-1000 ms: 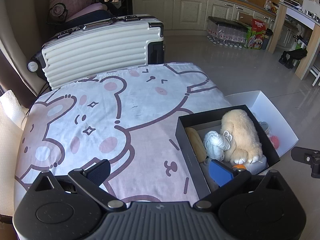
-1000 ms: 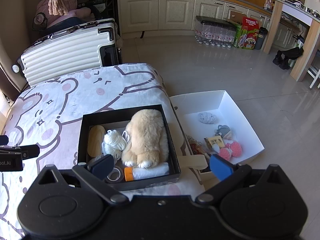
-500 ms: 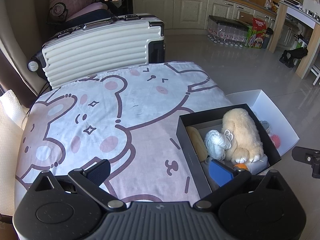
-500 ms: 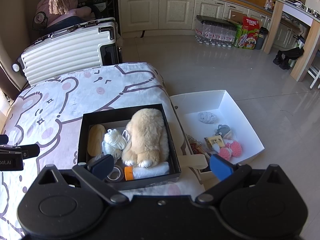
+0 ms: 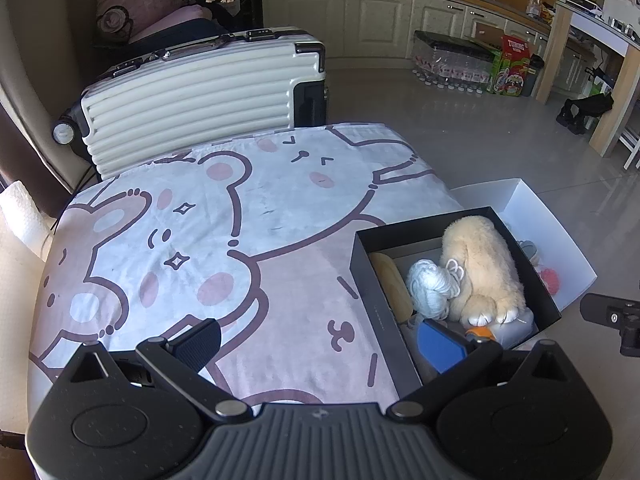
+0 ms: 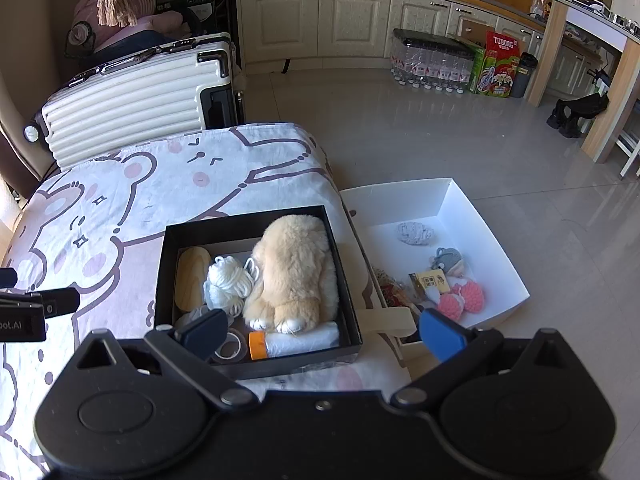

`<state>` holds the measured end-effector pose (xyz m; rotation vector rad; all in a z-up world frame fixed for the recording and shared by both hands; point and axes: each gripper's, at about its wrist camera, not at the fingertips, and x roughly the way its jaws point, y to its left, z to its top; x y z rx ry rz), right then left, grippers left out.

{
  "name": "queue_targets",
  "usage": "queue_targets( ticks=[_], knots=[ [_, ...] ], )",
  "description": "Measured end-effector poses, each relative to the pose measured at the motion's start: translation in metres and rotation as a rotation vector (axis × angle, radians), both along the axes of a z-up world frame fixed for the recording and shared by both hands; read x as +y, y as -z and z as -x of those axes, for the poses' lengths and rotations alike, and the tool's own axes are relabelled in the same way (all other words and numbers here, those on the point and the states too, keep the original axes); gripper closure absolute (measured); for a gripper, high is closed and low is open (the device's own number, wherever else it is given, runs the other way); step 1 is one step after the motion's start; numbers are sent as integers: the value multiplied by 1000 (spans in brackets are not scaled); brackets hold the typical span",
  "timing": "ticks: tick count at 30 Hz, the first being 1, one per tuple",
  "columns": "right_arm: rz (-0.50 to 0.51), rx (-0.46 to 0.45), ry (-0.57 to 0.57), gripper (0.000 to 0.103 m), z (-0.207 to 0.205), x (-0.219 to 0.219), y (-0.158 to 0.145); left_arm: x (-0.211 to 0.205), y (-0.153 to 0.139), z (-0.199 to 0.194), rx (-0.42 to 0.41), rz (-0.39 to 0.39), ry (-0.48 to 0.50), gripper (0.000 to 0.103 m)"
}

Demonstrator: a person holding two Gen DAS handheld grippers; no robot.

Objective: Organize objects

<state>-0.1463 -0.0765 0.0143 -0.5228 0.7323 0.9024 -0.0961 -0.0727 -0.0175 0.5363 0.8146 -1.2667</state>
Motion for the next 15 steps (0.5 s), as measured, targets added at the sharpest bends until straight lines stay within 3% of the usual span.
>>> queue_targets(
  ticks=[15],
  knots=[
    [5, 6, 0, 0, -1, 1, 7, -2, 1, 0, 1, -4, -1, 0]
  ],
)
